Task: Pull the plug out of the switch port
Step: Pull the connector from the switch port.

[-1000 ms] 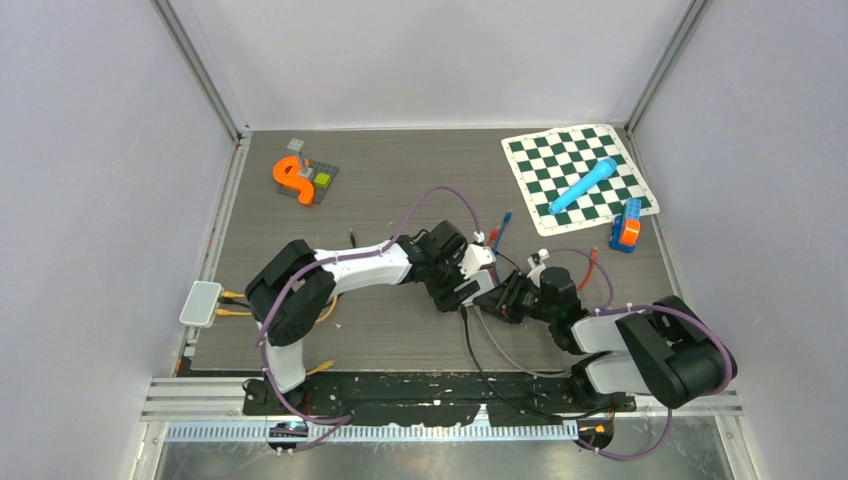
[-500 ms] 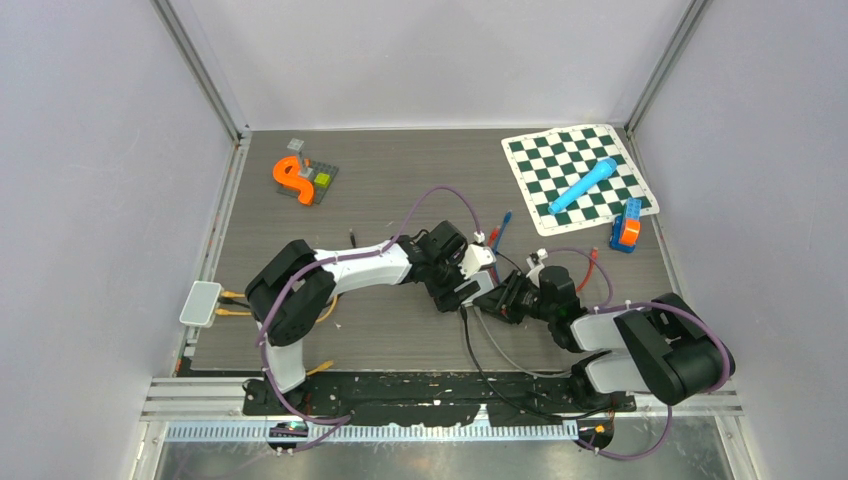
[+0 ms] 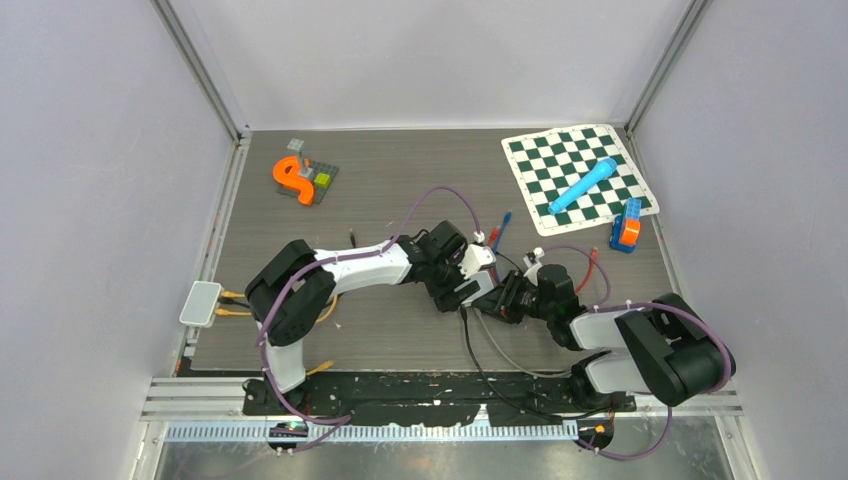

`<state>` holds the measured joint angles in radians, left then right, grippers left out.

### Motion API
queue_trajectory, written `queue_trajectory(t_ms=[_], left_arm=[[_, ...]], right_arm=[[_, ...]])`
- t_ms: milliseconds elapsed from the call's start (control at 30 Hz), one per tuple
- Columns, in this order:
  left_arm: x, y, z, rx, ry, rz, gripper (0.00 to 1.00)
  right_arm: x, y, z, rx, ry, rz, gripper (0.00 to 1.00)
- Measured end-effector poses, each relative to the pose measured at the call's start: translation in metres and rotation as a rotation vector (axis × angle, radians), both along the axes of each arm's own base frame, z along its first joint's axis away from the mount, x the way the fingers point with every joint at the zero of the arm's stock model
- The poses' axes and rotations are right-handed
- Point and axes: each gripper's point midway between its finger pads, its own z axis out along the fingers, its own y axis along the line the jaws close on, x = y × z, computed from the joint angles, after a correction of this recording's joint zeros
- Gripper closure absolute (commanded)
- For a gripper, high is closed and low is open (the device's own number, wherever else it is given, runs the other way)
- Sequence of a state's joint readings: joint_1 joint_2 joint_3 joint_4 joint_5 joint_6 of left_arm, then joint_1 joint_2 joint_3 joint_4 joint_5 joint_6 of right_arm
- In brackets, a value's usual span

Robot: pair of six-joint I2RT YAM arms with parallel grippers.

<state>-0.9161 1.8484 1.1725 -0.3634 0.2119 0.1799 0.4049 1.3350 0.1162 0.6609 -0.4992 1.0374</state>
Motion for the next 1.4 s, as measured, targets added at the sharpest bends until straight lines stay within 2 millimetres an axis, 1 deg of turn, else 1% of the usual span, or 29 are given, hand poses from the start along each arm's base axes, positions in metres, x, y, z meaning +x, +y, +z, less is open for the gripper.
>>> queue_trajectory(t_ms=[67, 300, 400, 467, 533, 700, 1033, 1200, 1333, 1400], left_arm=[[0.0, 0.0, 0.0, 0.0, 0.0, 0.0, 0.61], [0.0, 0.0, 0.0, 0.001, 0.0, 0.0, 0.61], [0.0, 0.0, 0.0, 0.001, 0.0, 0.001, 0.61], [0.0, 0.0, 0.0, 0.001, -0.001, 0.001, 0.61], [0.0, 0.0, 0.0, 0.001, -0.001, 0.001, 0.61], [0.001, 0.001, 0.0, 0.002, -0.001, 0.003, 0.61], [0.0, 0.002, -0.001, 0.005, 0.002, 0.003, 0.61], [-0.003, 0.003, -0.001, 0.009, 0.016, 0.003, 0.62], [-0.002, 0.002, -0.001, 0.008, 0.012, 0.011, 0.62], [-0.002, 0.002, -0.001, 0.008, 0.012, 0.011, 0.62]], right_arm=[[0.0, 0.0, 0.0, 0.0, 0.0, 0.001, 0.7], [0.0, 0.0, 0.0, 0.002, 0.003, -0.002, 0.69], [0.001, 0.0, 0.0, 0.005, 0.011, -0.01, 0.72], [0.001, 0.0, -0.001, 0.007, 0.016, -0.016, 0.74], [0.001, 0.0, -0.001, 0.007, 0.021, -0.02, 0.79], [0.001, 0.0, -0.001, 0.01, 0.02, -0.02, 0.94], [-0.002, 0.002, -0.001, 0.004, -0.004, 0.019, 0.95], [-0.006, 0.003, -0.005, 0.004, 0.003, 0.045, 0.95], [-0.015, 0.0, -0.014, -0.015, 0.029, 0.064, 0.95], [-0.018, 0.001, -0.014, -0.013, 0.032, 0.074, 0.95]])
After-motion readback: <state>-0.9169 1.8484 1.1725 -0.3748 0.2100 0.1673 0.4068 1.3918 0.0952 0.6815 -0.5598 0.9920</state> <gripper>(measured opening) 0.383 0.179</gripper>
